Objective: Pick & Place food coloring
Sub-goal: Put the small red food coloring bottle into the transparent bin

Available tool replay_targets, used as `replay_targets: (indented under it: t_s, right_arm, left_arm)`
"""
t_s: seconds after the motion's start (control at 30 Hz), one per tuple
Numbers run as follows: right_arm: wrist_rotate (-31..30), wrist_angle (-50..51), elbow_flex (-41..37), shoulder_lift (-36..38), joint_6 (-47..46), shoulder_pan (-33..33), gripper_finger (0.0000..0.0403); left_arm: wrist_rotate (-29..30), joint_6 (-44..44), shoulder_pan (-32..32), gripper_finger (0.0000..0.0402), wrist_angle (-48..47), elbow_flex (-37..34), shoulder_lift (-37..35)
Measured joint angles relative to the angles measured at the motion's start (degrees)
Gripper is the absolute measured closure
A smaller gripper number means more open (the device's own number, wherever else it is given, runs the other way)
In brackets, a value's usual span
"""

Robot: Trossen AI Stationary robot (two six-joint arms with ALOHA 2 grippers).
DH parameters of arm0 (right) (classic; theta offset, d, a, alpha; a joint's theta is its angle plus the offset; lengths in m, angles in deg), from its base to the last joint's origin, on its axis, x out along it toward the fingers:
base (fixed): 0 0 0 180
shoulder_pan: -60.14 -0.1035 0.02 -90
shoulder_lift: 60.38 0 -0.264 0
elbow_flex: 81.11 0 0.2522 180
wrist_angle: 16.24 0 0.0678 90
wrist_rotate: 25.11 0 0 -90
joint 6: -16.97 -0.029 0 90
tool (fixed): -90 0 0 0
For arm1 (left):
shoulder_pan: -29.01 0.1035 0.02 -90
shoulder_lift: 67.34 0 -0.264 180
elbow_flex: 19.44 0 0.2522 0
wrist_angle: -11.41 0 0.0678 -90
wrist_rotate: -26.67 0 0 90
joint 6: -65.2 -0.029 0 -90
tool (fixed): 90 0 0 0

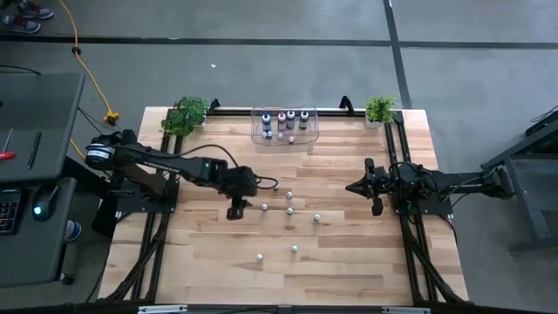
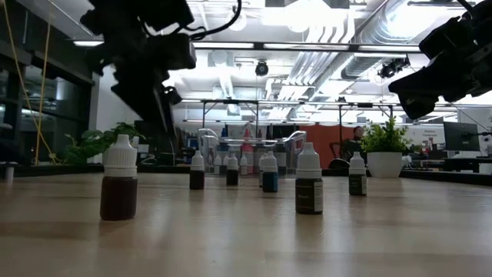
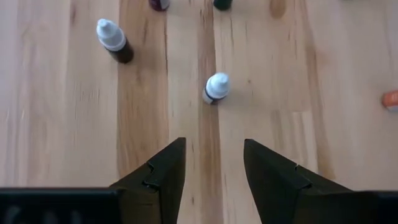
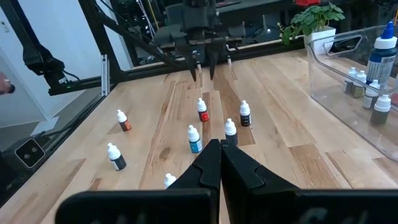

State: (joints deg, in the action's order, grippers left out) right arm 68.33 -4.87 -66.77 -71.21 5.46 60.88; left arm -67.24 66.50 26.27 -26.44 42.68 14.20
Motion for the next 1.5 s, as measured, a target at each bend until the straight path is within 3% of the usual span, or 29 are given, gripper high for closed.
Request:
replay_targets:
  t_s: [0.2, 0.5, 0.77, 1.1, 1.5]
  right_arm:
    - [-0.02, 0.02, 0.02, 0.00, 0.00, 0.00, 0.0402]
    - [-0.02, 0.02, 0.01, -0.02, 0.00, 0.00, 0.0402]
    - [-0.02, 0.04, 0.01, -0.07, -0.02, -0.01, 0.0402]
    - [-0.02, 0.15, 0.01, -0.49, -0.01, -0.01, 0.0402]
    - [-0.02, 0.17, 0.01, -1.64, -0.01, -0.01, 0.0402]
  left_arm:
    - [-1.11, -3.39, -0.02, 0.0221, 5.50, -2.35, 0.02]
    - [-1.46, -3.73, -0.03, 0.0152, 6.43, -1.59, 0.21]
    - [0.31, -2.08, -0.33, 0.0145, -8.77, 10.90, 7.52]
    - [0.50, 3.27, -0.81, 0.0145, -17.69, 24.87, 19.34]
    - [0.43, 5.93, -0.68, 0.0145, -23.98, 29.68, 25.80]
